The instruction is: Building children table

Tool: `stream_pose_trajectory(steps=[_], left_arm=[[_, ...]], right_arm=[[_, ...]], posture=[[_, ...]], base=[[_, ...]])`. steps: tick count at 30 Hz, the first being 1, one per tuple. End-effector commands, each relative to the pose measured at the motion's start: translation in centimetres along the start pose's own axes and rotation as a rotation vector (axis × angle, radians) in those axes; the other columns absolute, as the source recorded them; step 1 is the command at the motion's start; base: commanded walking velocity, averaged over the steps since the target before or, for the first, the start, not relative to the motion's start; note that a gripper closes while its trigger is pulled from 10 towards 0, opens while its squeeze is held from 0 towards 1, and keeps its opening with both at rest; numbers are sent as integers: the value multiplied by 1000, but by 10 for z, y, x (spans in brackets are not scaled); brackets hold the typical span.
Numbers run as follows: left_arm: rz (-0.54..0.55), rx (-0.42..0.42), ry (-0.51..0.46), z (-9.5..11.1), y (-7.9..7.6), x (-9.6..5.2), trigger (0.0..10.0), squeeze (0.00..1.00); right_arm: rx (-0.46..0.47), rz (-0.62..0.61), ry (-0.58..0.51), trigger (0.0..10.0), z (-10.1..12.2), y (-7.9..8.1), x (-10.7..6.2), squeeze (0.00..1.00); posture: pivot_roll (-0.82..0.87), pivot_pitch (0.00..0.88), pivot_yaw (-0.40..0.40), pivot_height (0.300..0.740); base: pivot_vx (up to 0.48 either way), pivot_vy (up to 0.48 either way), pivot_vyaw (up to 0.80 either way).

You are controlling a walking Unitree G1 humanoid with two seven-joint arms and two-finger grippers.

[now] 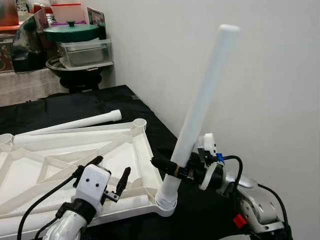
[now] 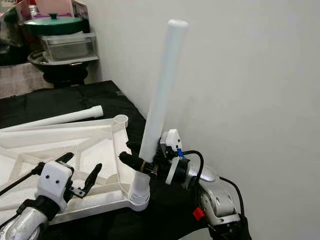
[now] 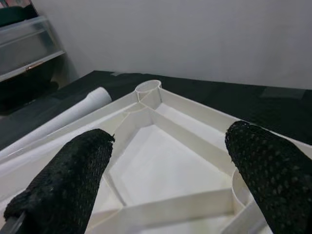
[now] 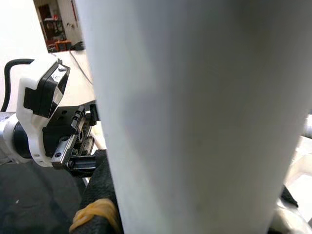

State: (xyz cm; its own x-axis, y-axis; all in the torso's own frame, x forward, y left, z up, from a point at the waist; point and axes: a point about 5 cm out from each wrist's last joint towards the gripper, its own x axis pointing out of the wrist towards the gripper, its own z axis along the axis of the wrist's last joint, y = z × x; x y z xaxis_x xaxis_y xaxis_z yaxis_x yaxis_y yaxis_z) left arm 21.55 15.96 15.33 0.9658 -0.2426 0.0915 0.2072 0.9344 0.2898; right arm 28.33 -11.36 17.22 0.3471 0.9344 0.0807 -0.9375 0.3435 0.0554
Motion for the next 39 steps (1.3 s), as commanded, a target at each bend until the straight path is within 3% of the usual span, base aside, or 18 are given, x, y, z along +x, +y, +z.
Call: stream_pose_trajectory(steps=[1,4,7,12,22,30,36,39], left_arm=[[4,12,20,-6,1,-3,10000,0],[-15,75,57,-17,2,-12,10000,0],[-14,67,79,-22,4,-17,10000,0],[-4,26,72,-21,4,-15,10000,0],[-8,7,53,-19,-2,-14,10000,0],[3,1,50,-19,-1,-17,10000,0],[3,0,52,-19,-1,-17,10000,0],[2,-2,52,-19,-1,-17,10000,0]], right_arm=[[116,57,128,10000,-35,10,4,0],[99,95,148,10000,-36,10,5,0],[92,141,168,10000,-36,11,7,0],[89,194,182,10000,-36,13,10,0],[84,210,164,10000,-34,8,19,0],[104,250,169,10000,-41,14,21,0],[102,255,170,10000,-41,14,22,0],[83,193,171,10000,-41,12,24,0]], posture=[[113,0,-48,740],[117,0,-52,740],[120,0,-53,740],[121,0,-58,740],[130,0,-65,740],[152,0,-79,740],[153,0,-80,740],[145,0,-76,740]], base=[[0,0,0],[0,0,0],[0,0,0],[0,0,0],[0,0,0],[0,0,0],[0,0,0],[0,0,0]])
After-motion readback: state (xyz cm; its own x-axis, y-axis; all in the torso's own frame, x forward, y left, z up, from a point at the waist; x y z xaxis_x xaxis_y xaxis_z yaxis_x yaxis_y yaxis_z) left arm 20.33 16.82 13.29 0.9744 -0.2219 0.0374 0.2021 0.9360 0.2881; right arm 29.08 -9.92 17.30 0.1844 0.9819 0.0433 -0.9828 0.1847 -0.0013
